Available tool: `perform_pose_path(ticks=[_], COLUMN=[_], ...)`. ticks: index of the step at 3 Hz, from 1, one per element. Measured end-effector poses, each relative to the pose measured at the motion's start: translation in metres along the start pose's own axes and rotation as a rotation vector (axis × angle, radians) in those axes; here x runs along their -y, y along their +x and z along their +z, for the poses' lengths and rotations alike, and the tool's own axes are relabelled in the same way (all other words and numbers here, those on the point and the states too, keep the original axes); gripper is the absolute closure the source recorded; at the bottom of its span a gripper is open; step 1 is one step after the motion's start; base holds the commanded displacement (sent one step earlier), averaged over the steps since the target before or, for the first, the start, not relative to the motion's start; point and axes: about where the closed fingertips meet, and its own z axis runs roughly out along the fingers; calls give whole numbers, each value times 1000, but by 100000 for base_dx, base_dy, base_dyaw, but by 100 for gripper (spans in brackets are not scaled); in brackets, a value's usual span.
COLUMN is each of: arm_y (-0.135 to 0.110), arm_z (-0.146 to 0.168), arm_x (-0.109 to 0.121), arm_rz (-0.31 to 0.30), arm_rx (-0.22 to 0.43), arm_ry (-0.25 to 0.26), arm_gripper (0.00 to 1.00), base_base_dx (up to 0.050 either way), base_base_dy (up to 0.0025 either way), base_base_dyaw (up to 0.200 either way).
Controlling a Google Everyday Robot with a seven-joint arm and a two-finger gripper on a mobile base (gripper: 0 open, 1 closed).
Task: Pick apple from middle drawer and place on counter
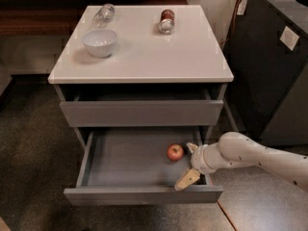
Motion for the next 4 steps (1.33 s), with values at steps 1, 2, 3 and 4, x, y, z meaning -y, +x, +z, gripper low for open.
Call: perform_pose_path(ticks=[1,2,3,4], arm_y=[12,20,25,28], arm_z=[5,17,37,55], arm_x=[25,47,68,87], arm_rz=[67,120,156,182], arm_rx=[-2,-20,-40,-35], arm_ry=[32,52,60,72], arm_gripper=[0,0,0,0], base_base_dx=[0,0,0,0], base_base_dy=[0,0,0,0], base_base_dyaw=[0,0,0,0])
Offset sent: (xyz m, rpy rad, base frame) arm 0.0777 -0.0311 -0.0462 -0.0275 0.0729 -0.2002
